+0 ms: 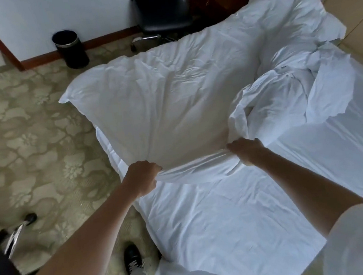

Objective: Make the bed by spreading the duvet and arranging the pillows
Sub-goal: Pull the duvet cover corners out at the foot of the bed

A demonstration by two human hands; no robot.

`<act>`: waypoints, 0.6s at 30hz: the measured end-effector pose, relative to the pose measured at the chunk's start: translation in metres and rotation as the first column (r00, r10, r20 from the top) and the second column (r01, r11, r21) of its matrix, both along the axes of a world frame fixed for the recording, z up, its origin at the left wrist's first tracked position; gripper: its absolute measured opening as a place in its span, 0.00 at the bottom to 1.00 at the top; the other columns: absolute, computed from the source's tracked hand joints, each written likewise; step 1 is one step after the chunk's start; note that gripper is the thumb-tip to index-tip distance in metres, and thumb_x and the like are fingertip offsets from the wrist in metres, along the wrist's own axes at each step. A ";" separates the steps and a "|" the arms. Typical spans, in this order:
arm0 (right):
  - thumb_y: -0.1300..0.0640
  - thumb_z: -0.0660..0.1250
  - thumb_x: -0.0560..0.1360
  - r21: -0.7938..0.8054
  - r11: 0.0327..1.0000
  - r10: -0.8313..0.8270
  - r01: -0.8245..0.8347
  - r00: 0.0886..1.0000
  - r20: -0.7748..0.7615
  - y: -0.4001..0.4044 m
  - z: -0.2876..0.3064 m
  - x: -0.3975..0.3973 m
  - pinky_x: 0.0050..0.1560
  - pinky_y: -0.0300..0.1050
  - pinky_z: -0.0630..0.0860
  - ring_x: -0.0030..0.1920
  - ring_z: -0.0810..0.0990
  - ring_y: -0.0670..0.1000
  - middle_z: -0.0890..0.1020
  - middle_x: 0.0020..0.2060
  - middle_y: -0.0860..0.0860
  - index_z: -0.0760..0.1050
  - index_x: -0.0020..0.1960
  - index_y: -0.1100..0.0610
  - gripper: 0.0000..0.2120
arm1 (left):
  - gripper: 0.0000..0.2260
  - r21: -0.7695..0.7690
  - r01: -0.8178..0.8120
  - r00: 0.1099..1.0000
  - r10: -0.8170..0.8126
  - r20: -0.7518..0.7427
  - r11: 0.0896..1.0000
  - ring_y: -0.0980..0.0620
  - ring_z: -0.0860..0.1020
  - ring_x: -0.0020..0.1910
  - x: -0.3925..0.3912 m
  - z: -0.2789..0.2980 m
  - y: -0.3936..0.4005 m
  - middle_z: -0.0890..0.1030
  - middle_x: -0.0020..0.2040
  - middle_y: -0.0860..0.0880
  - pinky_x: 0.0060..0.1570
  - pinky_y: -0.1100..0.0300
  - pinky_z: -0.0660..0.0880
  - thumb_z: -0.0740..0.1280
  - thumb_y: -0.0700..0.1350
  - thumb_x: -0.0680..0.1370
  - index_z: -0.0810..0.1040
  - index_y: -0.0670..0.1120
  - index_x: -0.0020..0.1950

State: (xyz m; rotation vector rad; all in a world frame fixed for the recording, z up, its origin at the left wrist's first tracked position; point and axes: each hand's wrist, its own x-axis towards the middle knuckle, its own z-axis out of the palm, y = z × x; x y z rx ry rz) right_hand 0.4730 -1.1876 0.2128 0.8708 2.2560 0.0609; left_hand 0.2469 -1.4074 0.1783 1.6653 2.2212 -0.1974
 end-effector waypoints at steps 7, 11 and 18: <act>0.52 0.65 0.75 0.087 0.994 0.067 -0.062 0.996 -0.060 -0.009 0.006 0.023 0.58 0.47 0.75 0.60 0.79 0.57 0.81 0.58 0.55 0.75 0.63 0.57 0.18 | 0.13 -0.037 -0.086 0.996 0.087 0.033 0.996 0.45 0.82 0.45 0.003 -0.010 0.002 0.83 0.45 0.48 0.46 0.56 0.78 0.64 0.38 0.71 0.81 0.47 0.53; 0.53 0.63 0.73 -0.020 0.975 -0.220 0.219 0.970 -0.102 -0.047 0.023 0.064 0.59 0.48 0.74 0.60 0.78 0.59 0.80 0.58 0.57 0.73 0.62 0.59 0.19 | 0.16 0.003 -0.053 0.989 0.052 0.141 0.999 0.45 0.79 0.47 0.029 -0.013 0.017 0.80 0.48 0.49 0.49 0.56 0.76 0.68 0.43 0.72 0.71 0.50 0.58; 0.59 0.61 0.72 -0.280 0.897 -0.425 0.341 0.838 -0.342 -0.154 0.029 0.055 0.56 0.46 0.74 0.57 0.79 0.59 0.81 0.54 0.58 0.75 0.59 0.59 0.16 | 0.09 0.324 0.210 0.860 -0.332 0.388 0.923 0.45 0.79 0.42 0.147 0.000 0.037 0.79 0.40 0.50 0.39 0.56 0.69 0.69 0.47 0.66 0.70 0.51 0.41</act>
